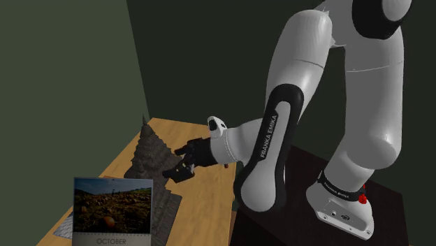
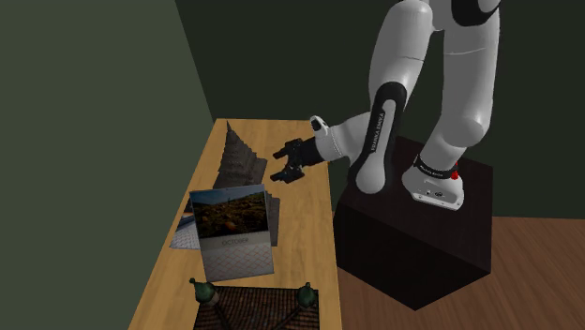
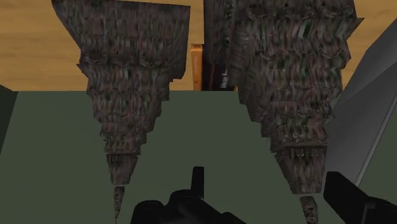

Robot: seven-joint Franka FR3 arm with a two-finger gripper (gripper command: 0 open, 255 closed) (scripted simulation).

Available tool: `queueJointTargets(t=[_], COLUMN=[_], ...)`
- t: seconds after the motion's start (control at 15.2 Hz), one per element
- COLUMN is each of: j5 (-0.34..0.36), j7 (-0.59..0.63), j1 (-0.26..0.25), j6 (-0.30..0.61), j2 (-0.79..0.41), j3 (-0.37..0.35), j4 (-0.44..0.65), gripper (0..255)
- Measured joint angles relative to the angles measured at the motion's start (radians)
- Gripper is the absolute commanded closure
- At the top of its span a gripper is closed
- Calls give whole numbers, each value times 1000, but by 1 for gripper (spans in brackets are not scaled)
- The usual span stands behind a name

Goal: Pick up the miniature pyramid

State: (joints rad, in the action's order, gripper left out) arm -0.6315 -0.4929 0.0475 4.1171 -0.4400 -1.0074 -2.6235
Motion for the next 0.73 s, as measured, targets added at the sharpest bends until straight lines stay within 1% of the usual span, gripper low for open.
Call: queueJointTargets(t=[0.13,0.33,0.46,0.73], j5=[52,131,167,215], j7=[-49,-97,-108,-108], j1=[-91,-194,-229,-251], j6=[94,183,219,253], j2=[-117,-243,-299,-365], j3=[70,144,176,214], j4=[77,189,226,254], gripper=[0,0,0,0])
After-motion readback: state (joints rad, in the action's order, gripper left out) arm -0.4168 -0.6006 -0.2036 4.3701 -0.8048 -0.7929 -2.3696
